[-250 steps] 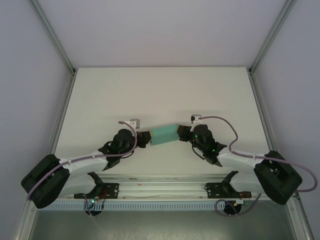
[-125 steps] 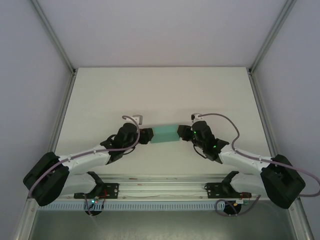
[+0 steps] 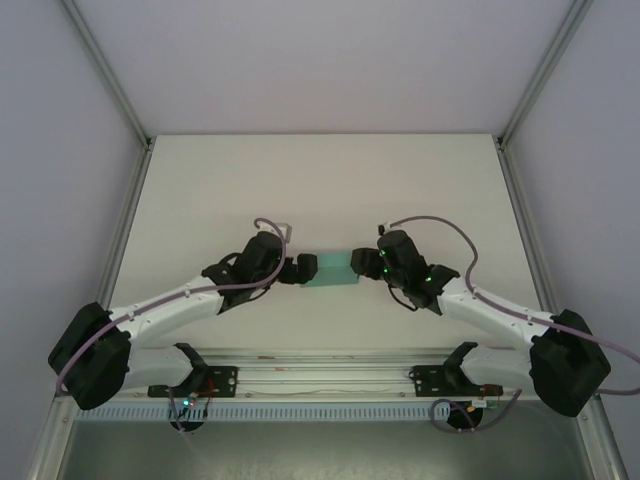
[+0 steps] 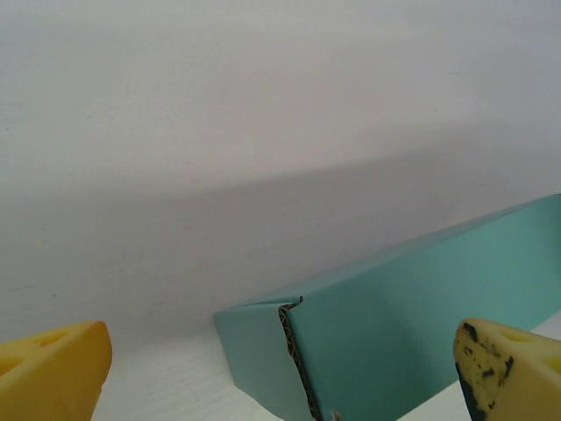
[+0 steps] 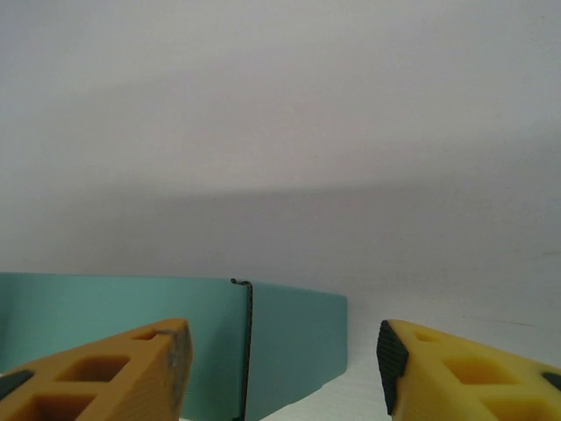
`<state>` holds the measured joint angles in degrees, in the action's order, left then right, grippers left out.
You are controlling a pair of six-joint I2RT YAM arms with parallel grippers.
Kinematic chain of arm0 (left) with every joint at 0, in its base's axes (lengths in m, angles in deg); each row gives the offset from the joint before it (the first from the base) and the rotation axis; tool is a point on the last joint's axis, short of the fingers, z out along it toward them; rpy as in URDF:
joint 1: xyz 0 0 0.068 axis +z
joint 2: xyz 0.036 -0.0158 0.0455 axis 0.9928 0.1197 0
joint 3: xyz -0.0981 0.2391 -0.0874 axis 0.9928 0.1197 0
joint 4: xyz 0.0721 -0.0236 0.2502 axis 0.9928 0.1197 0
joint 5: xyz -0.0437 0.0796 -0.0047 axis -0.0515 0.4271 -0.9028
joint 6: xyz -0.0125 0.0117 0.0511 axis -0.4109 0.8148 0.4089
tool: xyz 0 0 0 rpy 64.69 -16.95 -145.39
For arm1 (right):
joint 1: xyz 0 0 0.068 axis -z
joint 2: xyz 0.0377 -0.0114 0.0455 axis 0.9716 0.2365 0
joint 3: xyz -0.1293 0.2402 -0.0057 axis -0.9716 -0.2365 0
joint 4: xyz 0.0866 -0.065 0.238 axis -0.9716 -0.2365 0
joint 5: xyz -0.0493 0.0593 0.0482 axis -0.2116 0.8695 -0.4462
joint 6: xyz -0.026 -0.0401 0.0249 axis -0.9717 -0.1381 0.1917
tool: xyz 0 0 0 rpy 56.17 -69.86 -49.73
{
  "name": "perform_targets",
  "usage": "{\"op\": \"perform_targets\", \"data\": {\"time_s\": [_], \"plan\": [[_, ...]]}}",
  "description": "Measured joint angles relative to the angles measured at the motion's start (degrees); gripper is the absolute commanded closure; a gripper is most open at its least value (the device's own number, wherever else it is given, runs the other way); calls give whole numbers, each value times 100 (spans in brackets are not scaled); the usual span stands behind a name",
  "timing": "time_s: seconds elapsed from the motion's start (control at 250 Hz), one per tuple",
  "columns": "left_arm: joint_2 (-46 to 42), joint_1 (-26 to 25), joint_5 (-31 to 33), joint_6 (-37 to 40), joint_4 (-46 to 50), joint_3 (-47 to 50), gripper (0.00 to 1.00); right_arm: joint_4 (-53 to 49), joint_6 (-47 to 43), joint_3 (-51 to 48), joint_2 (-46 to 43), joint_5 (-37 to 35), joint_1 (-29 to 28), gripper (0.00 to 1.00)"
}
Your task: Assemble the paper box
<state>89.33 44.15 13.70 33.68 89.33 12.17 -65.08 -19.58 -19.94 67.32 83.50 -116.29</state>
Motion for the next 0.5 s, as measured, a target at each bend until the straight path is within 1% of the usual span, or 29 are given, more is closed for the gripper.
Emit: {"op": "perform_targets", "data": {"time_s": [0.08, 0.128, 0.18, 0.228, 0.264, 0.376, 0.5], "plan": [[0, 0, 63, 50, 131, -125, 0, -155, -90, 155, -35, -9, 0, 33], [0, 0, 92, 76, 212, -210, 0, -251, -146, 260, -68, -4, 0, 27], [-11, 4, 153, 90, 319, -295, 0, -319, -293, 361, -109, 0, 0, 16], [-50, 11, 225, 90, 439, -372, 0, -380, -490, 446, -149, 52, 0, 0], [-94, 26, 293, 90, 538, -422, 0, -417, -693, 509, -173, 142, 0, 0], [-356, 225, 570, 81, 859, -608, 0, -673, -1770, 833, -177, 614, 0, 0], [-682, 658, 833, 28, 1102, -750, 0, -1303, -3353, 1541, 42, 1182, 0, 0]]}}
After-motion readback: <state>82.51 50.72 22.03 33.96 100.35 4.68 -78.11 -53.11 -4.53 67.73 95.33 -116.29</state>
